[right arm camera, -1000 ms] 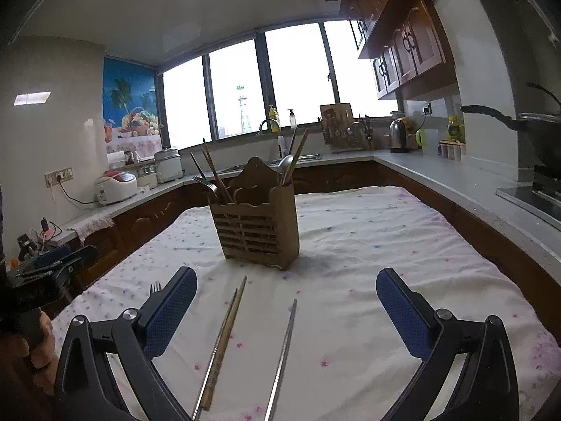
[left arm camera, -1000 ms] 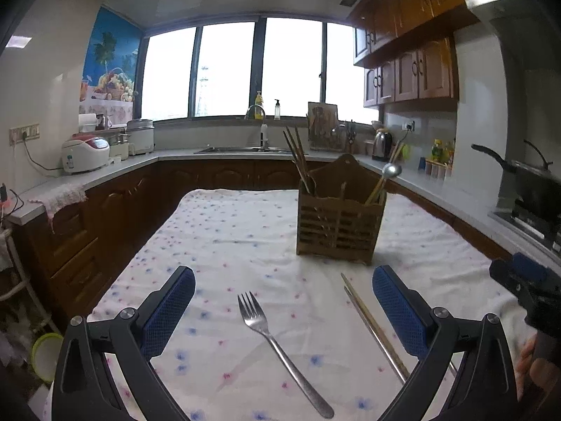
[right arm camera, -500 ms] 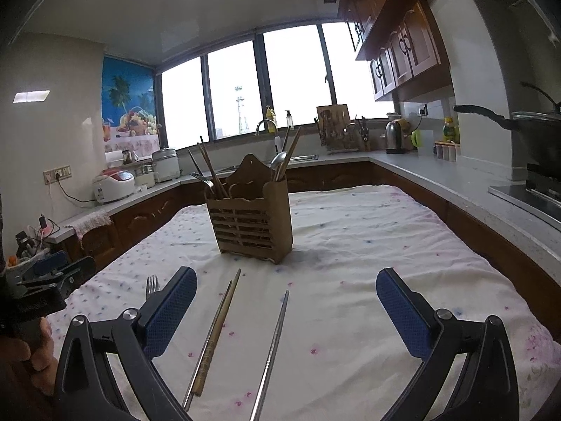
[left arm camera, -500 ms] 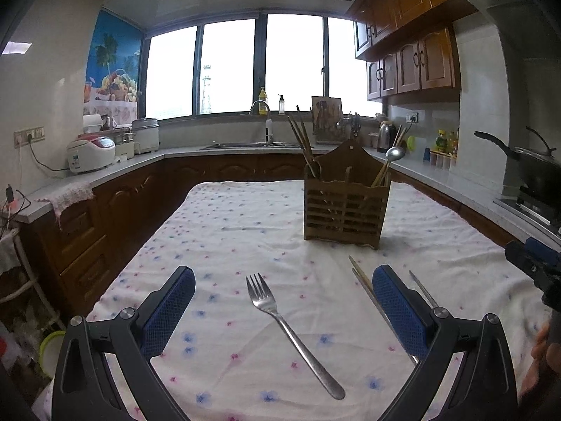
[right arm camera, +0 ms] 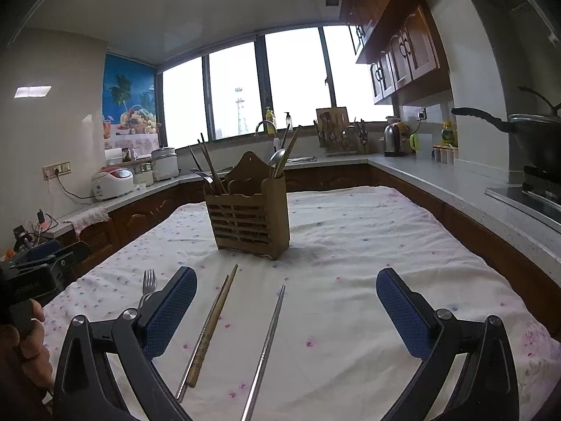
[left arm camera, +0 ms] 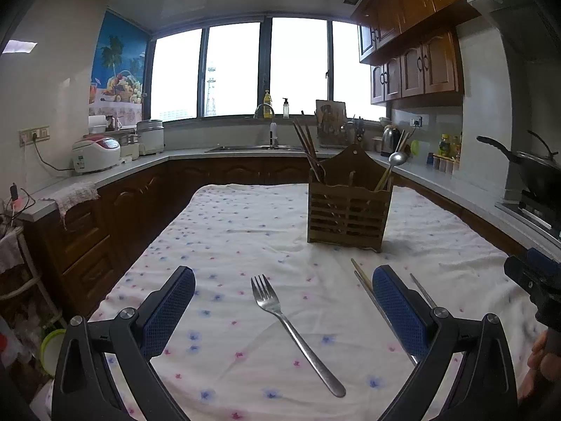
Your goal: Organize utensils
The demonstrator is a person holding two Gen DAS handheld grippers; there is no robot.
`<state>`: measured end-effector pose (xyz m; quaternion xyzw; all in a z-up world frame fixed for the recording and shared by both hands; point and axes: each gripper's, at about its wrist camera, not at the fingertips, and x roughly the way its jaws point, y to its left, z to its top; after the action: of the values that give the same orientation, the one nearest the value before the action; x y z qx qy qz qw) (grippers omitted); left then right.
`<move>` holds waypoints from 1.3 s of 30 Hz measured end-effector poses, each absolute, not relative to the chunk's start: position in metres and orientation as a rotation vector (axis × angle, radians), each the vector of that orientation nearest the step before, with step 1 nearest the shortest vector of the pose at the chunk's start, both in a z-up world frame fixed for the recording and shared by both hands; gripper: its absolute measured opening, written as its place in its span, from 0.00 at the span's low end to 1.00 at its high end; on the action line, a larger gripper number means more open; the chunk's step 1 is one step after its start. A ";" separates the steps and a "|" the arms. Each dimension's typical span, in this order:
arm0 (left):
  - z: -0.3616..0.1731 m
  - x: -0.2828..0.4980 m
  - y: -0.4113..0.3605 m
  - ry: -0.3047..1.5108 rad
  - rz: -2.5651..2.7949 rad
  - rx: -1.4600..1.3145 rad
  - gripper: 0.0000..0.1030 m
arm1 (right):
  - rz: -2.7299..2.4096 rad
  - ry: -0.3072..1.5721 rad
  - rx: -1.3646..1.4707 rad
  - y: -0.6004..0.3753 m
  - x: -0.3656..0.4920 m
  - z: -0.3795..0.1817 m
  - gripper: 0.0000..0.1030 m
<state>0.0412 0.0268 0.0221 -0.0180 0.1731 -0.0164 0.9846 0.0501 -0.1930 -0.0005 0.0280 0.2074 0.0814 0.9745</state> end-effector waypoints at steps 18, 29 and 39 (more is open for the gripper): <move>0.018 0.038 0.031 0.334 -0.015 -0.034 0.99 | 0.158 0.405 0.048 -0.194 0.045 0.001 1.00; 0.018 0.037 0.031 0.329 -0.010 -0.024 0.99 | 0.161 0.404 0.049 -0.192 0.044 0.003 1.00; 0.016 0.033 0.032 0.323 -0.014 -0.017 0.99 | 0.162 0.398 0.049 -0.191 0.044 0.006 1.00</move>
<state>0.0333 0.0325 0.0157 -0.0087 0.1609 -0.0069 0.9869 0.0437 -0.1909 0.0057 0.0246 0.1976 0.0803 0.9767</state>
